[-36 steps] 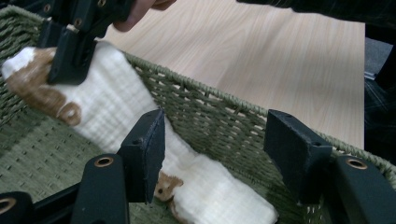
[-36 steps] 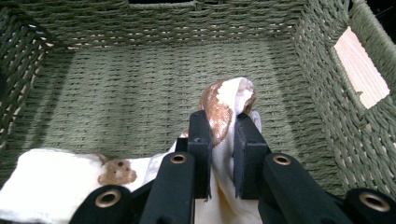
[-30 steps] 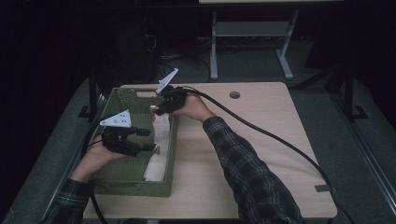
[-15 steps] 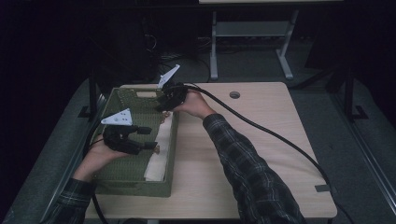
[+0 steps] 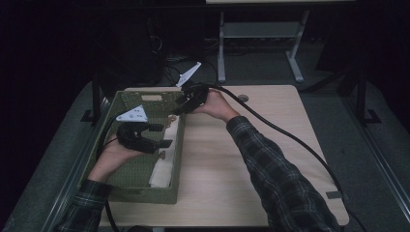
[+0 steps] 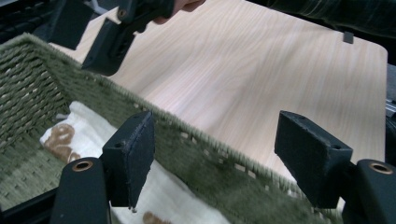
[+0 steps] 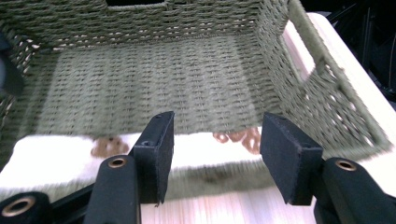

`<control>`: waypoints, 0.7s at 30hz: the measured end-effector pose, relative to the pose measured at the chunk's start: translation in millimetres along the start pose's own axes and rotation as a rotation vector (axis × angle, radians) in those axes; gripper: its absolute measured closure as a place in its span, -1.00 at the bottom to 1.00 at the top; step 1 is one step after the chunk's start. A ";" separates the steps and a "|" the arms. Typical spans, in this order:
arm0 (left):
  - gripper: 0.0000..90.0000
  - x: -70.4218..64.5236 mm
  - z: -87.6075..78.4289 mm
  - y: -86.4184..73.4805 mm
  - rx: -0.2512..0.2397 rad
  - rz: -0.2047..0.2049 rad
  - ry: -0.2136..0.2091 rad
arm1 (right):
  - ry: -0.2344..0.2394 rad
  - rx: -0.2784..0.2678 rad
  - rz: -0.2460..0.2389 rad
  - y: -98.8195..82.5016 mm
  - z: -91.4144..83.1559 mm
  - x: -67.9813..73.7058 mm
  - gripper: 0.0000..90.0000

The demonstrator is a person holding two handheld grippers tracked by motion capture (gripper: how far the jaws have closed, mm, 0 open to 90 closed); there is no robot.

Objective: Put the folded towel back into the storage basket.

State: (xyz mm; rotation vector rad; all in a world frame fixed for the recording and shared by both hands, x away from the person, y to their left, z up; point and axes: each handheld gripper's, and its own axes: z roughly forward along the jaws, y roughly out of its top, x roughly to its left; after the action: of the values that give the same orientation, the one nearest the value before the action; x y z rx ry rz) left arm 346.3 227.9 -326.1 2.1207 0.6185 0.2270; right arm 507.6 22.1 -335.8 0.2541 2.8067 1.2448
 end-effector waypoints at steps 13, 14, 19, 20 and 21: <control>-0.40 -36.7 38.0 35.5 0.022 0.009 0.020 | -0.051 -0.044 0.021 -36.9 -62.5 -5.6 -0.15; -0.40 -39.5 40.8 37.6 0.021 0.006 0.021 | -0.054 -0.048 0.028 -39.8 -66.0 -5.6 -0.16; -0.41 -49.8 54.7 46.3 0.020 -0.001 0.032 | -0.078 -0.068 0.034 -55.3 -80.6 -6.1 -0.22; -0.41 -51.5 57.7 47.6 0.020 0.002 0.038 | -0.077 -0.071 0.045 -58.4 -83.3 -5.6 -0.22; -0.41 -53.9 60.6 48.5 0.019 -0.003 0.040 | -0.077 -0.073 0.055 -61.5 -85.8 -5.0 -0.23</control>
State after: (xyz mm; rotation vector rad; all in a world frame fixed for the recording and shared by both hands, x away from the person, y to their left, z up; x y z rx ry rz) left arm 339.6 133.9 -319.2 2.1380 0.6492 0.2636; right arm 494.4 -82.0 -323.7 0.3686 2.7012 1.3160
